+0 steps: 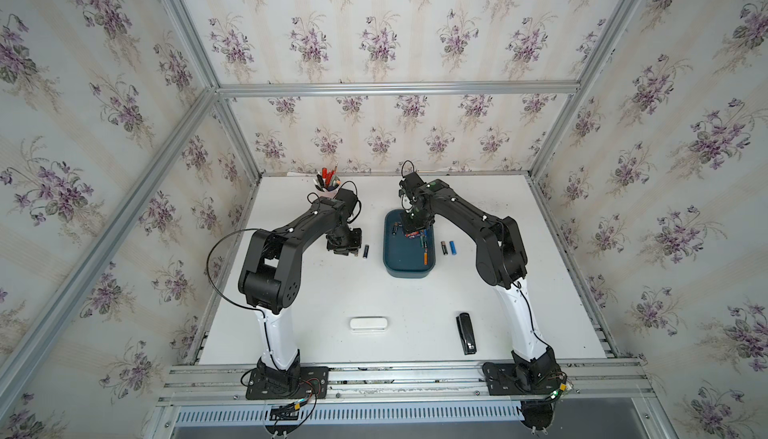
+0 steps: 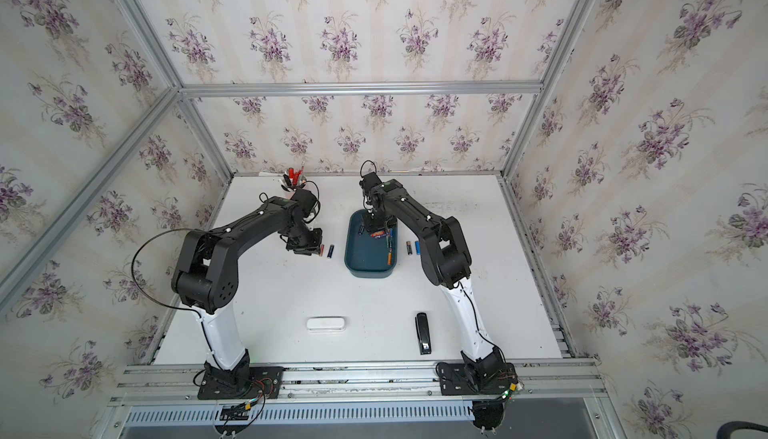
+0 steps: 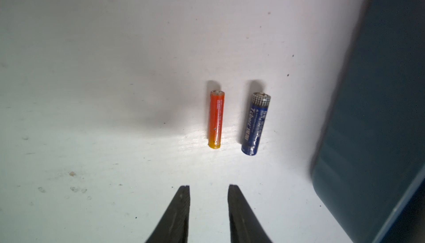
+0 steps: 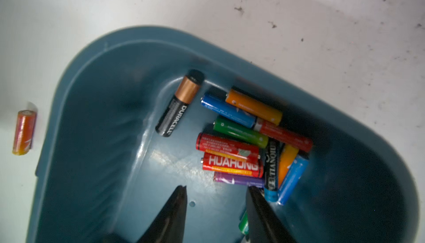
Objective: Take the batteries out of the storage box
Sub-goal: Pick up the battery from the storage box.
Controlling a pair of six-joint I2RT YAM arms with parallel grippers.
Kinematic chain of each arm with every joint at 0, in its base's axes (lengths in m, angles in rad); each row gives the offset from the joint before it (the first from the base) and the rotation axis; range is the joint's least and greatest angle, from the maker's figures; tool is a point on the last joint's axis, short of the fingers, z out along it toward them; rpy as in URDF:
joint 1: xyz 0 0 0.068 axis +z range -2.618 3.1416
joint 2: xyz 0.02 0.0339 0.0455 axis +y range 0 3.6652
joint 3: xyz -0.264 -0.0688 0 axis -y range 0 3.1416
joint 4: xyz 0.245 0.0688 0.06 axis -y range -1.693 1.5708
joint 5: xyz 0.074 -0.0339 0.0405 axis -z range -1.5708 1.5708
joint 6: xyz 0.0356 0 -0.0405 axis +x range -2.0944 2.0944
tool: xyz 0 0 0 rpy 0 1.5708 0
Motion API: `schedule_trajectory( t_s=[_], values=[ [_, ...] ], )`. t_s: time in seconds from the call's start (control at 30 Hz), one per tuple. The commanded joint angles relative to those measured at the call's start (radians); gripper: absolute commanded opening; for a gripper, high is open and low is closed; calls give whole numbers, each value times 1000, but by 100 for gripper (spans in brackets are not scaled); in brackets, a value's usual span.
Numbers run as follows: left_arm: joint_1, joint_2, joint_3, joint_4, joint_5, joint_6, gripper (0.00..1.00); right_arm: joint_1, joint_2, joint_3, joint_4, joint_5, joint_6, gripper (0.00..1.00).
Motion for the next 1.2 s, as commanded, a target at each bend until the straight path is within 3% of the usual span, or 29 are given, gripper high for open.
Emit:
schedule_trajectory(
  t_s=[0.0, 0.57, 0.73, 0.9, 1.07, 1.17],
  values=[
    [0, 4, 3, -4, 9, 9, 34, 3, 17, 11, 10, 7, -19, 50],
    [1, 7, 16, -9, 15, 13, 34, 3, 37, -30, 27, 39, -47, 58],
    [2, 9, 19, -10, 17, 14, 34, 3, 35, -38, 11, 27, -45, 51],
    [2, 5, 18, -7, 14, 10, 34, 3, 13, -67, 22, 28, -45, 35],
    [2, 7, 26, -16, 12, 15, 34, 3, -1, -70, 31, 37, -49, 53],
    [2, 9, 31, -15, 15, 14, 34, 3, -1, -71, 30, 39, -56, 56]
  ],
)
